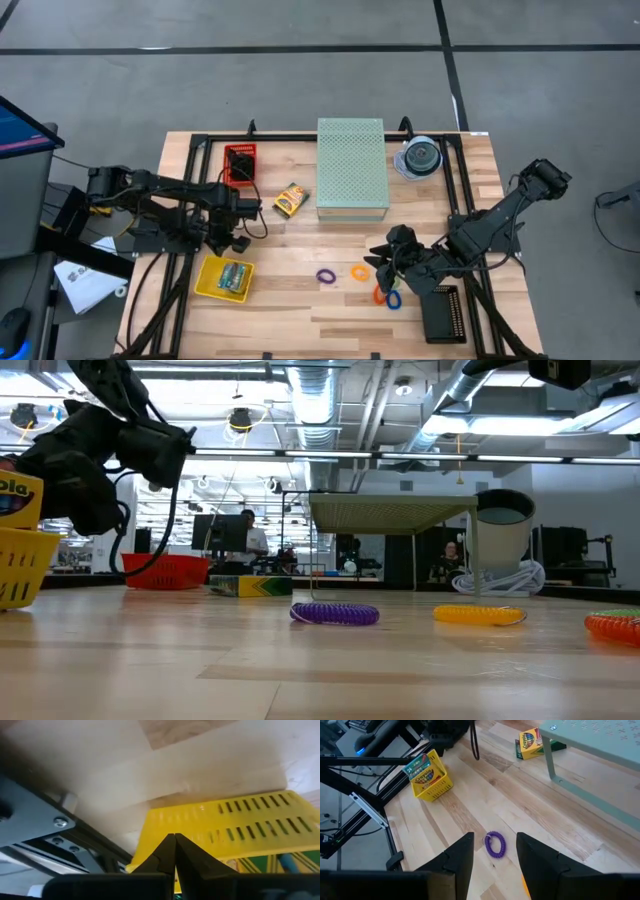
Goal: Pick & Place Office Desk Supplies
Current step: Adjust the yellow bin
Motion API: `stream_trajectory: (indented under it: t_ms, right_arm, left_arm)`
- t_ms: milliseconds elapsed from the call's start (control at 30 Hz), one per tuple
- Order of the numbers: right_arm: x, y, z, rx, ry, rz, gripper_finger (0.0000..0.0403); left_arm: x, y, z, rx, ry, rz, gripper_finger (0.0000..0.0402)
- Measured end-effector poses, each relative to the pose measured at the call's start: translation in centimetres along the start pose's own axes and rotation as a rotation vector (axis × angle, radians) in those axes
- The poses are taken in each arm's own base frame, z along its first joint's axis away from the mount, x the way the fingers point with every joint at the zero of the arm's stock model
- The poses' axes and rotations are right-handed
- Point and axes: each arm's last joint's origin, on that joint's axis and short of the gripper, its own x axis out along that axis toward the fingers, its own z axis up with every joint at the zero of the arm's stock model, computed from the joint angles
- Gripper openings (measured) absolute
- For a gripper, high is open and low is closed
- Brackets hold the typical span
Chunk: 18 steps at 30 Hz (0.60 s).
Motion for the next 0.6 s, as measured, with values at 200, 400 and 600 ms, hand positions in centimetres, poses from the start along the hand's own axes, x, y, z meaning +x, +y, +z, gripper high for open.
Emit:
stream_trajectory:
  t_ms: [200, 400, 600]
  right_arm:
    - [0.0, 0.0, 0.0, -0.005, 0.0, 0.0, 0.0146]
    - [0.0, 0.0, 0.0, -0.008, 0.001, 0.0, 0.0146]
    - [0.0, 0.0, 0.0, -0.008, 0.002, 0.0, 0.0146]
  left_arm:
    - [-0.1, -0.6, 0.6, 0.018, -0.05, -0.065, 0.0]
    - [-0.1, -1.0, 0.8, 0.023, -0.065, -0.102, 0.0]
    - [0.2, -1.3, 0.1, 0.04, -0.032, -0.094, 0.0]
